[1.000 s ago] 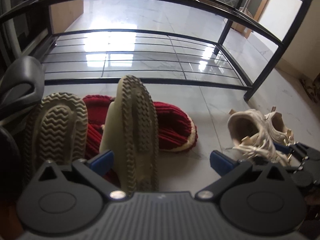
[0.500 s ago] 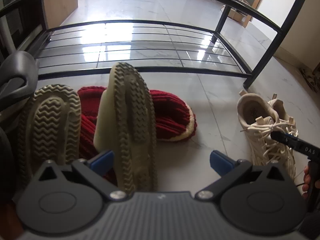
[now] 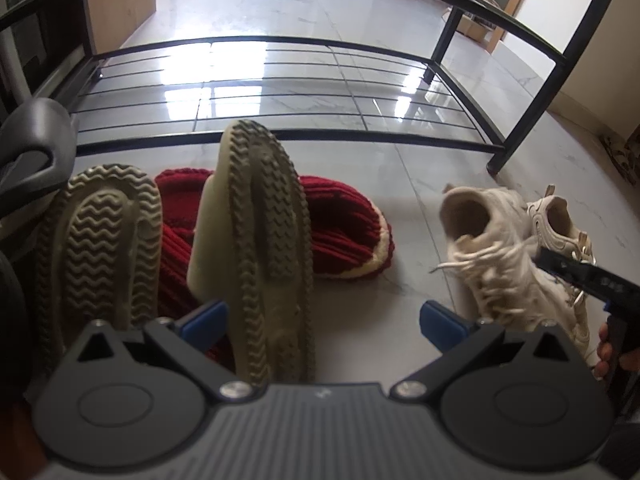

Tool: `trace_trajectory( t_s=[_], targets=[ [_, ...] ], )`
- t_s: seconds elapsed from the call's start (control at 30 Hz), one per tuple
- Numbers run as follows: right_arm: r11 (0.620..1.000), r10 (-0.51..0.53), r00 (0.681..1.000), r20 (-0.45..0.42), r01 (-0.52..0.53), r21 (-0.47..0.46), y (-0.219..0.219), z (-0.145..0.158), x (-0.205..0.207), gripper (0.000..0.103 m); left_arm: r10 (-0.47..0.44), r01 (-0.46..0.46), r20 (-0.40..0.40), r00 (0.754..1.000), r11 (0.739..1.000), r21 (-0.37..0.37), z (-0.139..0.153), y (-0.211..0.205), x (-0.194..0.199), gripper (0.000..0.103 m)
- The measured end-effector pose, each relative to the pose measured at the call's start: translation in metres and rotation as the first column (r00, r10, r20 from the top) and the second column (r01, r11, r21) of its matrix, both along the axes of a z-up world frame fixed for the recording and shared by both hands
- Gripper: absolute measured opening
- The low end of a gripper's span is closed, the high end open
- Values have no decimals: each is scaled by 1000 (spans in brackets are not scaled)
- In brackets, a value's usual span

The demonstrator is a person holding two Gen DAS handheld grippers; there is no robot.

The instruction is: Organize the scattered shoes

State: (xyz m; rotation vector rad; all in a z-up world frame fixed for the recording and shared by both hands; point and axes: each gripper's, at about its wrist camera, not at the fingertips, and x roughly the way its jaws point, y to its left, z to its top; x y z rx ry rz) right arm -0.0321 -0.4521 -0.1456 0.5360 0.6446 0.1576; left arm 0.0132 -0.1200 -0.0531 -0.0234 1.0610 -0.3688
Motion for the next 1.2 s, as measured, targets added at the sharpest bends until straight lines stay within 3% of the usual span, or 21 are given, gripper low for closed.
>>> trace_trajectory(
  t_s=[0.13,0.4,0.43,0.47,0.6,0.7,0.8,0.87,0.93,1.0,1.03,1.13,1.2],
  targets=[
    [993,25,1000,-16,-26,-111,14,6,5,30,2,-2,-4,1000,1000,-1,0,1,1,102],
    [979,11,999,-53,-21,-203,12,15,-4,33,5,-5,-4,1000,1000,-3,2,1,0,102],
    [976,-12,998,-66,-3,-219,8,15,-7,50,5,-5,-3,1000,1000,-5,2,1,0,102],
    [975,-38,996,-76,20,-220,3,14,-11,56,4,-4,-2,1000,1000,-6,3,1,0,102],
    [969,-152,982,-114,126,-212,-13,9,-21,54,-8,8,-1,1000,1000,-3,1,-1,-2,102],
    [943,-162,979,-125,116,-312,-5,16,-24,51,-11,11,-3,1000,1000,1,1,-1,-2,102],
    [924,-155,985,-76,118,-363,8,34,-34,52,-6,6,2,1000,1000,-4,3,0,-1,102],
    [893,-110,994,-5,96,-439,26,50,-43,62,-5,5,-1,1000,1000,-9,3,0,0,102],
    [839,-23,1000,9,25,-543,49,56,-45,66,-5,4,-3,1000,1000,-13,3,0,0,102],
    [749,112,993,-34,-107,-654,84,51,-41,71,-7,7,-2,1000,1000,-11,3,0,-1,102],
    [733,127,991,-45,-124,-668,90,49,-38,76,-9,9,-2,1000,1000,-10,3,0,-1,102],
    [640,170,980,-108,-193,-744,122,26,-17,88,-12,12,0,1000,1000,-7,3,0,-3,102],
    [616,147,977,-152,-211,-759,128,14,-3,92,-6,6,5,1000,1000,-5,4,1,-3,102]
  ],
)
